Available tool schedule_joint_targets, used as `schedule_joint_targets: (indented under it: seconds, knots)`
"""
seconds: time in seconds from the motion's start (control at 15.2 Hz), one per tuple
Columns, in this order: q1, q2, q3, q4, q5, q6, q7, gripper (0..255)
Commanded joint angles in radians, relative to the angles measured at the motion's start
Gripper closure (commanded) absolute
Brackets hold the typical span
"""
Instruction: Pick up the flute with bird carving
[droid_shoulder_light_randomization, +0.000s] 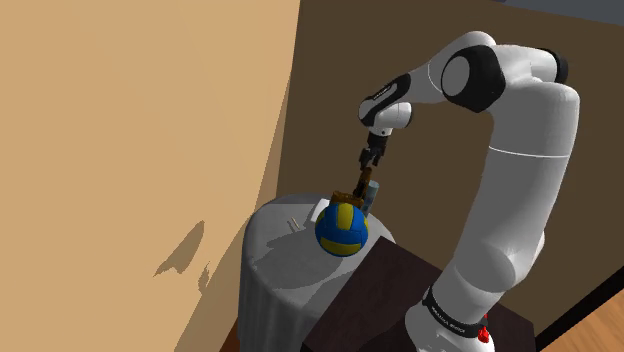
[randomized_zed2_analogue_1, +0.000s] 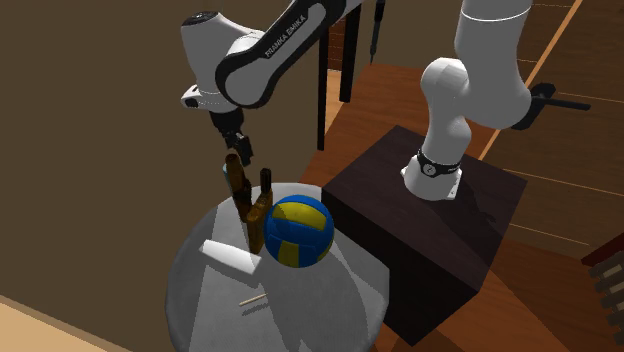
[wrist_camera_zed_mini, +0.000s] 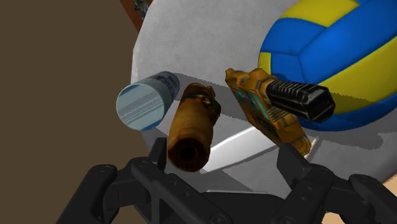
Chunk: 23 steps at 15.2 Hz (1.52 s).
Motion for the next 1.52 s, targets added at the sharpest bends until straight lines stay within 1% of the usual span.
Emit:
schedule_joint_targets:
  seconds: [0.0,0.07,0.53,0.66,0.73,1.32,1.45]
  knots:
    - [-0.037,0.085,0.005,0.076,0.038,0.004,-0.039,0]
    - [-0.039,0.087,0.007,0.078,0.038,0.004,-0.039,0]
    - [-0.058,0.153,0.031,0.060,0.080,0.083,-0.063,0]
    - [-0.058,0.153,0.031,0.060,0.080,0.083,-0.063,0]
    - [-0.058,0.154,0.032,0.060,0.081,0.083,-0.064,255]
    - [-0.058,0.153,0.031,0.060,0.080,0.083,-0.063,255]
    - [-0.052,0.135,0.024,0.063,0.069,0.062,-0.057,255]
